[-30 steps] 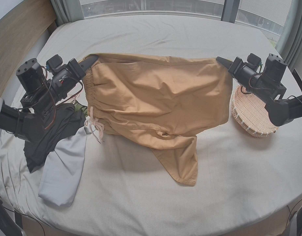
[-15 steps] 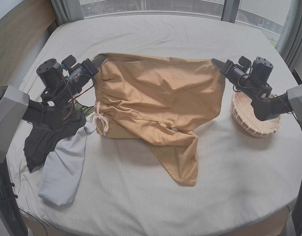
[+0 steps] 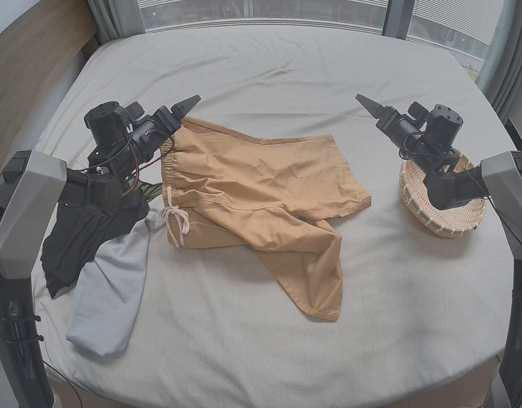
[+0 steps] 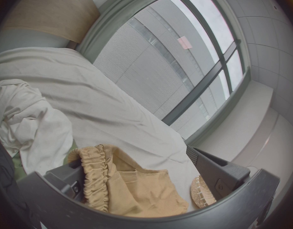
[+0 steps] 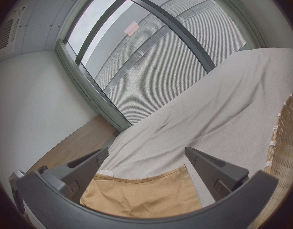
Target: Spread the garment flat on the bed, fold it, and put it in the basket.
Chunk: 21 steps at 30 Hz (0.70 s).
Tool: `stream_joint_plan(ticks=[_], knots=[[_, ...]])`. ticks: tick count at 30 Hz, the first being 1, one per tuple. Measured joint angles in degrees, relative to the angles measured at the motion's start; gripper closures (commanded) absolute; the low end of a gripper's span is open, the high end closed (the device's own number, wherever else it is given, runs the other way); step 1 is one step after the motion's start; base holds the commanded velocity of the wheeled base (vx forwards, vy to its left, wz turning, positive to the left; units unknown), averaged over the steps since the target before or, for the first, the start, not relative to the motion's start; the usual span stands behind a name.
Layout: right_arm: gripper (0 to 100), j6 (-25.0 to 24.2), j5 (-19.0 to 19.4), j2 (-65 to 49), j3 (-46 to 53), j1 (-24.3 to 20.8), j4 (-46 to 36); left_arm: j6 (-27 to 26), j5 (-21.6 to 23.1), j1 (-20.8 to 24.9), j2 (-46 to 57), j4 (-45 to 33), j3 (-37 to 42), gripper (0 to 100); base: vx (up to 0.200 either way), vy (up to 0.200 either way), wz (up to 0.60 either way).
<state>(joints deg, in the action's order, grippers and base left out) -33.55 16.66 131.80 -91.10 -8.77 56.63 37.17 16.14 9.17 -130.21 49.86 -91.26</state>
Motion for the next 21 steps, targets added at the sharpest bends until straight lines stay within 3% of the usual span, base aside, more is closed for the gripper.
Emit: stream_joint_plan(ticks=[15,21], knots=[[0,1.39,-0.24,-3.91,20.59,-1.89,14.42,-4.85,-10.75,-2.10,1.99,-18.58,-1.33,0,0.000,0.000,0.00],[0,1.61,-0.24,-4.27,25.94,-2.34,17.87,-5.64,-11.82,-2.43,3.83,-22.09,-0.44,0,0.000,0.000,0.00]])
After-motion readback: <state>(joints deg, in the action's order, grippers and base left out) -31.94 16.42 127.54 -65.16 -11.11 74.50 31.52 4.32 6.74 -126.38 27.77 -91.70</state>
